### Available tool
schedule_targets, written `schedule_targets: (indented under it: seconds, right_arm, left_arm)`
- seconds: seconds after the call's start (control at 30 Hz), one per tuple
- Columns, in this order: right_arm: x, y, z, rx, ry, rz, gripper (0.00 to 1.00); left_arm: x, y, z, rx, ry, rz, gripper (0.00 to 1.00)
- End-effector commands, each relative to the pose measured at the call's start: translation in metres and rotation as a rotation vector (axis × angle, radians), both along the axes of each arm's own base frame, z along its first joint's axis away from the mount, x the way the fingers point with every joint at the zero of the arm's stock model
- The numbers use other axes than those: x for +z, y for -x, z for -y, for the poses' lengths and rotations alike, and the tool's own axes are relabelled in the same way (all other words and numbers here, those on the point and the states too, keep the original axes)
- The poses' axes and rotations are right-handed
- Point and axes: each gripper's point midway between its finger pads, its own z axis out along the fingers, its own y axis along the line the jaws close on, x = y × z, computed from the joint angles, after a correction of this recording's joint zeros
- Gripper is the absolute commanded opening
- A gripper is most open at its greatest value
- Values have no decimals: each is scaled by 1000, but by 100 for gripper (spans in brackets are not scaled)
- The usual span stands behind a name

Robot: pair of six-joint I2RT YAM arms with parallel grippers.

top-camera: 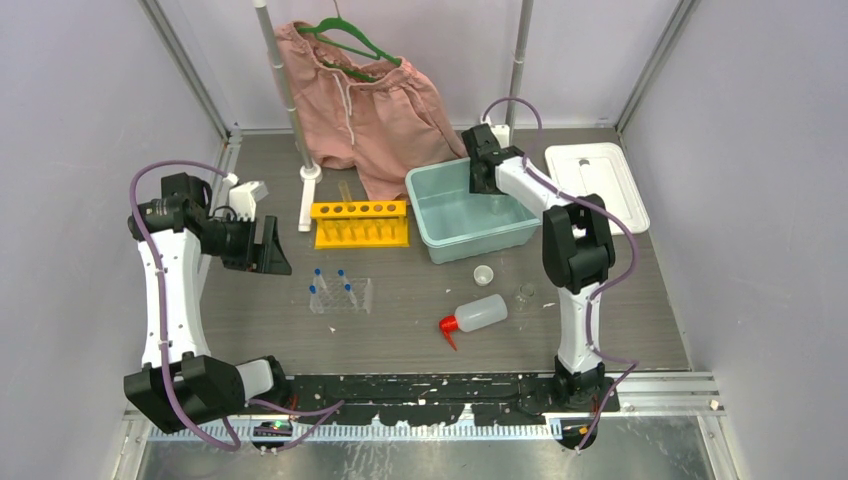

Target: Organize the chemistry lab equipment

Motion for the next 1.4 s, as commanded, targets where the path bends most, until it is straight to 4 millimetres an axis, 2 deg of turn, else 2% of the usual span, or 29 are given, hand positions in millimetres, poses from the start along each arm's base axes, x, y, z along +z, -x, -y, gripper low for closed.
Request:
schedule_targets:
  seconds: [0.0, 0.1, 0.2, 0.43, 0.63, 0.8, 0.93, 1.07, 1.37]
  right_arm:
    - [76, -1, -3, -40, -105, 178, 63]
    - [105, 17, -12, -34, -178, 214, 64]
    - [116, 44, -19, -31, -199, 200, 65]
    - [142, 124, -9, -66, -222, 215, 61]
    - [113, 192, 17, -102, -227, 126, 52]
    - [89, 234, 23, -117, -276, 41, 50]
    - [62, 261, 23, -122, -282, -49, 52]
    - [48, 274, 26, -137, -283, -80, 49]
    - [37, 280, 25, -145, -297, -107, 45]
  left_arm:
    - [12, 5, 5, -24, 8, 41, 71]
    - [13, 6, 6, -29, 11, 46, 71]
    - [14, 7, 7, -33, 15, 53, 71]
    - [14, 8, 10, -43, 35, 51, 71]
    - [14, 6, 11, -52, 41, 51, 71]
    - [13, 6, 14, -58, 60, 51, 70]
    - [13, 5, 16, -57, 77, 49, 69]
    - [14, 4, 16, -55, 77, 54, 69]
    - [12, 4, 14, -57, 71, 50, 68]
